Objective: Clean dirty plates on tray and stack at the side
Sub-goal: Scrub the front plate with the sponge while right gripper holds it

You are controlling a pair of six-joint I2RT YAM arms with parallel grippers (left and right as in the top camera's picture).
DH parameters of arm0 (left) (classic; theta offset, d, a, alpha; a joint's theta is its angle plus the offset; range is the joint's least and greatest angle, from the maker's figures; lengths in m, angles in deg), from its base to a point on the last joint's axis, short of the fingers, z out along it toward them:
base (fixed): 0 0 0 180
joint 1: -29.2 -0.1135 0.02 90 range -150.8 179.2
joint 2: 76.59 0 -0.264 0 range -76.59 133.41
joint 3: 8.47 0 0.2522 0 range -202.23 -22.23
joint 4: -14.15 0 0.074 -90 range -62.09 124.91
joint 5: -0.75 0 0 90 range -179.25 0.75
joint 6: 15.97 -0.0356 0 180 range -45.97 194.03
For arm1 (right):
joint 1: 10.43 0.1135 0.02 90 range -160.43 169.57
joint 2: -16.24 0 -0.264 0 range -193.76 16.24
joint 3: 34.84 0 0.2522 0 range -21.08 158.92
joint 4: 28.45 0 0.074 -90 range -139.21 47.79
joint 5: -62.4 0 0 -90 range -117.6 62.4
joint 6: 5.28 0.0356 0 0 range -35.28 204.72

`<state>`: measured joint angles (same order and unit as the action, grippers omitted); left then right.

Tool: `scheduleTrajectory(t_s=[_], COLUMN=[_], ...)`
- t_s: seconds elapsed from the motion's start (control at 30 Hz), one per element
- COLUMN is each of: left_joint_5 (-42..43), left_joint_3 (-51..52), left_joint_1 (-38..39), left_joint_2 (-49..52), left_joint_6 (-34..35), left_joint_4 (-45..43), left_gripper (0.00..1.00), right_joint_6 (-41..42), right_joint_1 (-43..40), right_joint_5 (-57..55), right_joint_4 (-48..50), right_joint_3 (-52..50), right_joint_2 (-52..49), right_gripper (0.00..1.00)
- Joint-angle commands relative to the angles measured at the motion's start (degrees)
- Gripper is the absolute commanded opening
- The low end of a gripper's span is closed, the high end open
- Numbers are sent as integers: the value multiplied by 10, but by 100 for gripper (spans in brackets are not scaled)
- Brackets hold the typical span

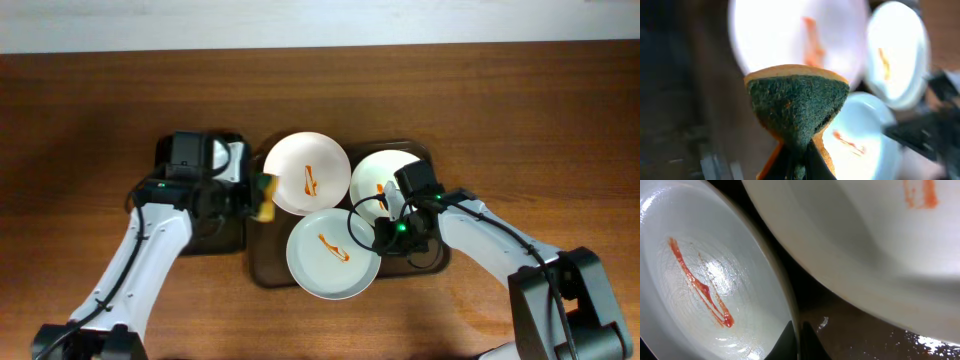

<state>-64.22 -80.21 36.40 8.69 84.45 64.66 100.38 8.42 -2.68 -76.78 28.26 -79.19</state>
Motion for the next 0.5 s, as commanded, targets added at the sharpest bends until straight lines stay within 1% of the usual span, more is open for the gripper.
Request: scheduleTrajectory(t_s=[0.0, 0.07, 0.1, 0.13, 0.27, 0.33, 0.4, 0.47], left_joint_5=[78, 77, 75, 63, 56, 56, 59, 66], left_joint_3=[-1, -1, -1, -1, -1, -1, -1, -1], left_joint_1=[63, 101, 120, 146, 199, 210, 212, 212], left_joint_2=[-9, -4, 2, 16, 68, 84, 97, 104], left_joint_6=[6, 19, 39, 82, 189, 243, 325, 369], left_joint_4=[0, -1, -2, -3, -32, -40, -40, -48], left_gripper=[0, 0, 0, 0, 0, 0, 0, 0], right_joint_6=[-1, -1, -1, -1, -1, -2, -2, -2], right_joint_1=[4, 4, 4, 4, 4, 4, 4, 4], right_joint_5=[-1, -1, -1, -1, -1, -1, -1, -1], right_joint_4=[1, 1, 1, 1, 0, -1, -1, -1], right_joint_3=[10, 10, 10, 10, 10, 10, 10, 10], right_joint_2=[-6, -6, -6, -6, -6, -6, -6, -6], right_gripper=[4, 4, 4, 4, 4, 4, 4, 4])
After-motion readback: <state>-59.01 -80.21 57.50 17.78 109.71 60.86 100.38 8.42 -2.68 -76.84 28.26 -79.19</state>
